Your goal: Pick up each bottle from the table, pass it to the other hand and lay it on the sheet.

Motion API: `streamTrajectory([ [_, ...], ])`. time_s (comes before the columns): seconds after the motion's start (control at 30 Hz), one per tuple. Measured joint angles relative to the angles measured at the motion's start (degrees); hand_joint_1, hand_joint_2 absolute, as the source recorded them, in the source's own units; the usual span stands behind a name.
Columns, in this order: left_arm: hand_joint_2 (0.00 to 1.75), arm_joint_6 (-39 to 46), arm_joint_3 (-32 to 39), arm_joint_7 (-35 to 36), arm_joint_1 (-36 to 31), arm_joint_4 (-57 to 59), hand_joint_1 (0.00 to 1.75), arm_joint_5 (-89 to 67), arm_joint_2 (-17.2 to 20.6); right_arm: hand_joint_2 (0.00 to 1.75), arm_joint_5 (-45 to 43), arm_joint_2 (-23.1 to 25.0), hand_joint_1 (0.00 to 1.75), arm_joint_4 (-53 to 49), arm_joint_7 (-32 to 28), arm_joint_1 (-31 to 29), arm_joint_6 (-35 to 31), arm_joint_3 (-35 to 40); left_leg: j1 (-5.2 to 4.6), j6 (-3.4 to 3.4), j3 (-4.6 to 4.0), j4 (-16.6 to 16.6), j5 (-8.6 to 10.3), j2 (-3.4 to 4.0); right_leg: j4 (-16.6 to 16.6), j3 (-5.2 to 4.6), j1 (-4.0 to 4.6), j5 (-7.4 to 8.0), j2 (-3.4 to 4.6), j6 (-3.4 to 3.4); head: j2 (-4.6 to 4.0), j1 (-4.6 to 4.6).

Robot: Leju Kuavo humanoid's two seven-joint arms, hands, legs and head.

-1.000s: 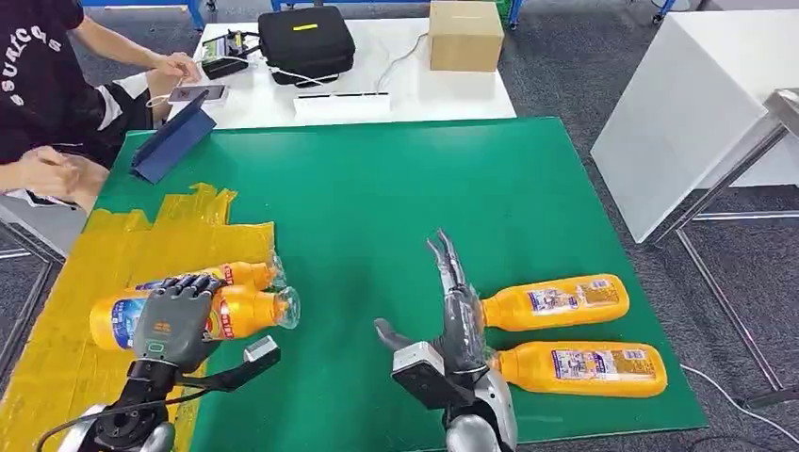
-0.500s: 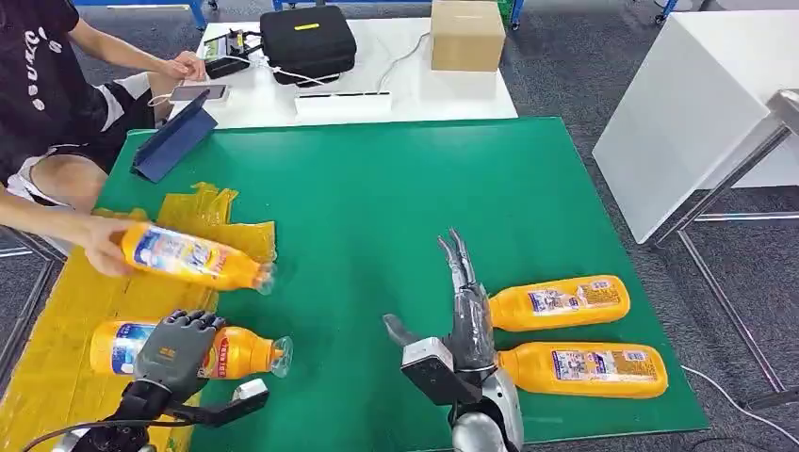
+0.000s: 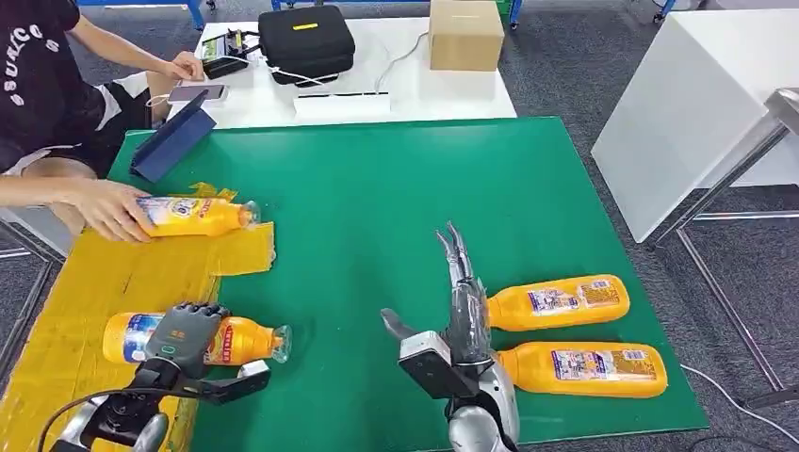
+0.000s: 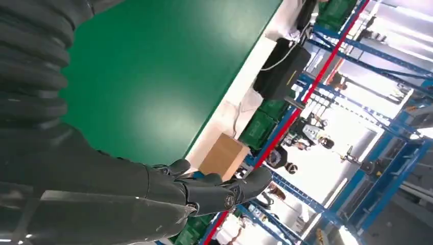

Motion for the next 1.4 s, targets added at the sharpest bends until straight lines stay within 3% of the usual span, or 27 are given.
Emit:
streamTrajectory([
  [0.3, 1.75, 1.9, 1.71, 0.02, -3.24, 4.66, 1.75, 3.81, -2.3, 1.75, -0.07, 0.11, 0.0, 0.96, 0.02, -0.35, 0.74, 0.13, 0.02, -0.01, 0.02, 0.0, 0.04, -0.03, 0.0, 0.02, 0.01, 0.0, -0.01, -0.01, 0.0, 0.0],
  [0.6, 1.75, 7.1, 6.76, 0.37, -14.11, 19.13, 1.75, 7.87, -8.18, 1.75, 0.02, 0.94, 0.0, 3.74, 0.09, -2.33, 1.99, 2.14, 0.01, 0.01, 0.01, 0.01, 0.1, -0.04, 0.03, 0.07, 0.01, 0.04, -0.02, 0.02, 0.0, 0.0],
  [0.83, 1.75, 8.46, 8.92, 0.37, -18.04, 25.84, 1.75, 8.5, -10.25, 1.75, -0.09, 1.07, 0.0, 5.33, 0.24, -2.98, 2.27, 3.32, 0.01, 0.0, -0.01, 0.01, 0.09, -0.03, 0.03, 0.04, 0.01, 0.03, -0.02, 0.02, 0.0, 0.0],
  [0.87, 1.75, 8.59, 9.14, 0.44, -18.44, 26.51, 0.58, 8.5, -10.38, 1.75, -0.11, 1.07, 0.0, 5.51, 0.28, -3.05, 2.32, 3.45, 0.01, 0.0, 0.0, 0.01, 0.09, -0.03, 0.03, 0.04, 0.01, 0.03, -0.02, 0.02, 0.0, 0.0],
  [0.9, 1.75, 8.72, 9.22, 0.59, -18.81, 27.14, 0.0, 8.48, -10.49, 1.75, -0.15, 1.07, 0.0, 5.66, 0.33, -3.13, 2.4, 3.56, 0.01, 0.0, 0.0, 0.01, 0.09, -0.03, 0.03, 0.03, 0.01, 0.03, -0.02, 0.02, 0.0, 0.0],
  [1.4, 1.75, 9.53, 10.56, 5.4, -24.8, 39.78, 0.0, 2.34, -10.93, 1.75, -0.7, 1.07, 0.0, 7.65, 0.66, -4.14, 3.13, 4.61, 0.0, -0.05, 0.41, -0.02, 0.07, -0.08, 0.07, 0.46, 0.02, -0.01, -0.06, -0.02, 0.0, 0.0],
])
